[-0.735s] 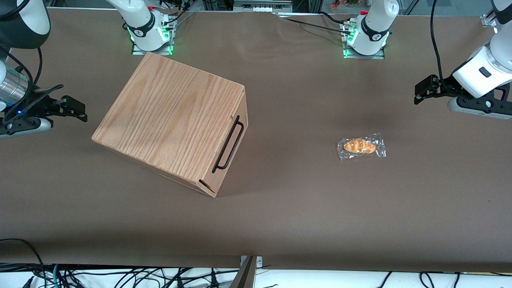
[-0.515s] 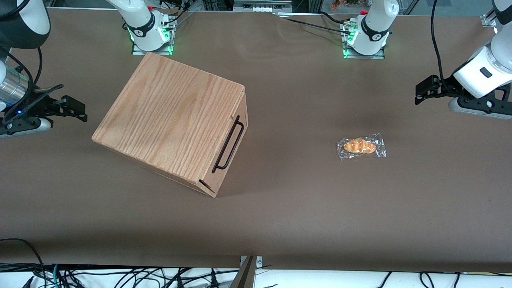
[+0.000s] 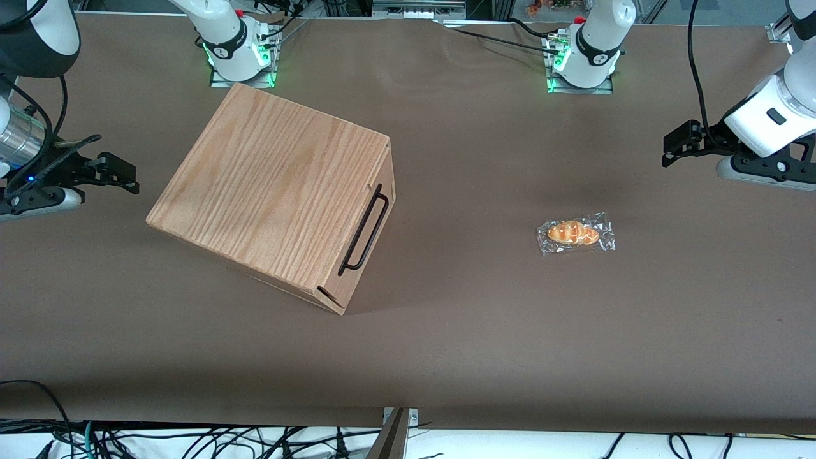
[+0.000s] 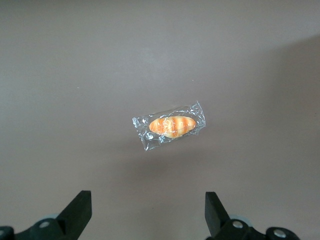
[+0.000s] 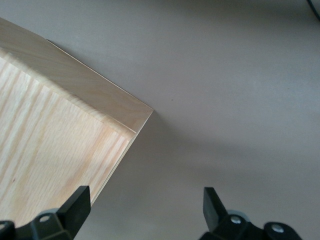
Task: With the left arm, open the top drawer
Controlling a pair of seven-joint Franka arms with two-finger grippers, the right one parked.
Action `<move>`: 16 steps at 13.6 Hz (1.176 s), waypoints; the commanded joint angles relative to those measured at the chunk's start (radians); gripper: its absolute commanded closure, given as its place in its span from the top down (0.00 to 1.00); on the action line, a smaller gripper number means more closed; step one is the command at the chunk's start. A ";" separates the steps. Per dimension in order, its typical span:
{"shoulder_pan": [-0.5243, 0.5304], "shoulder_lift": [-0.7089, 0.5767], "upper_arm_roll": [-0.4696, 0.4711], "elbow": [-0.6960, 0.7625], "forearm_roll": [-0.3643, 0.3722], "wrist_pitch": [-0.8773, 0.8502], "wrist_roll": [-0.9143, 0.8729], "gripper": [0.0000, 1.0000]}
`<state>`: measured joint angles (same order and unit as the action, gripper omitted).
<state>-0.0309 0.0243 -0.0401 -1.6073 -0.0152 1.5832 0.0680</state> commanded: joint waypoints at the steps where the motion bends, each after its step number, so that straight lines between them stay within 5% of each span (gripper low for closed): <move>1: -0.003 0.019 -0.001 0.030 0.026 -0.025 -0.007 1.00; 16: -0.003 0.043 -0.007 0.047 -0.003 -0.061 0.004 1.00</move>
<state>-0.0301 0.0432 -0.0417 -1.5903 -0.0154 1.5640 0.0680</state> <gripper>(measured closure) 0.000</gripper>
